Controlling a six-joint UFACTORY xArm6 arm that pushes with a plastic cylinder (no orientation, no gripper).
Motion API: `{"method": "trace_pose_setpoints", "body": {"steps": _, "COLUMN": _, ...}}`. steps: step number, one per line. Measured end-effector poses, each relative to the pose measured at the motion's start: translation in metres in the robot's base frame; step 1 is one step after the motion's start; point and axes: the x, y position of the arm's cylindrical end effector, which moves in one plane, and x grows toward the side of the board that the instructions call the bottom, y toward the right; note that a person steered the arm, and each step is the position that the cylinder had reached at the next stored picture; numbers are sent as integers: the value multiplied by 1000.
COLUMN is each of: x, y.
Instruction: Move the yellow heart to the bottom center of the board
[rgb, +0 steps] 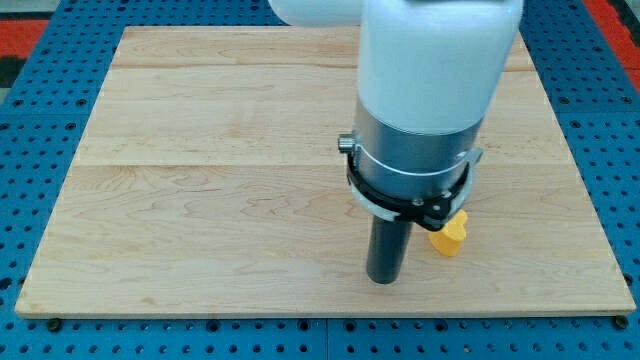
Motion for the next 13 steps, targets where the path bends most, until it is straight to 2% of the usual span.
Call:
{"method": "trace_pose_setpoints", "body": {"steps": 1, "x": 0, "y": 3}}
{"method": "trace_pose_setpoints", "body": {"steps": 3, "x": 21, "y": 72}}
{"method": "trace_pose_setpoints", "body": {"steps": 4, "x": 21, "y": 84}}
{"method": "trace_pose_setpoints", "body": {"steps": 5, "x": -3, "y": 111}}
{"method": "trace_pose_setpoints", "body": {"steps": 6, "x": -49, "y": 133}}
{"method": "trace_pose_setpoints", "body": {"steps": 7, "x": -71, "y": 108}}
{"method": "trace_pose_setpoints", "body": {"steps": 8, "x": -52, "y": 27}}
{"method": "trace_pose_setpoints", "body": {"steps": 9, "x": -51, "y": 15}}
{"method": "trace_pose_setpoints", "body": {"steps": 10, "x": -51, "y": 55}}
{"method": "trace_pose_setpoints", "body": {"steps": 11, "x": -6, "y": 57}}
{"method": "trace_pose_setpoints", "body": {"steps": 12, "x": -33, "y": -35}}
{"method": "trace_pose_setpoints", "body": {"steps": 13, "x": -51, "y": -58}}
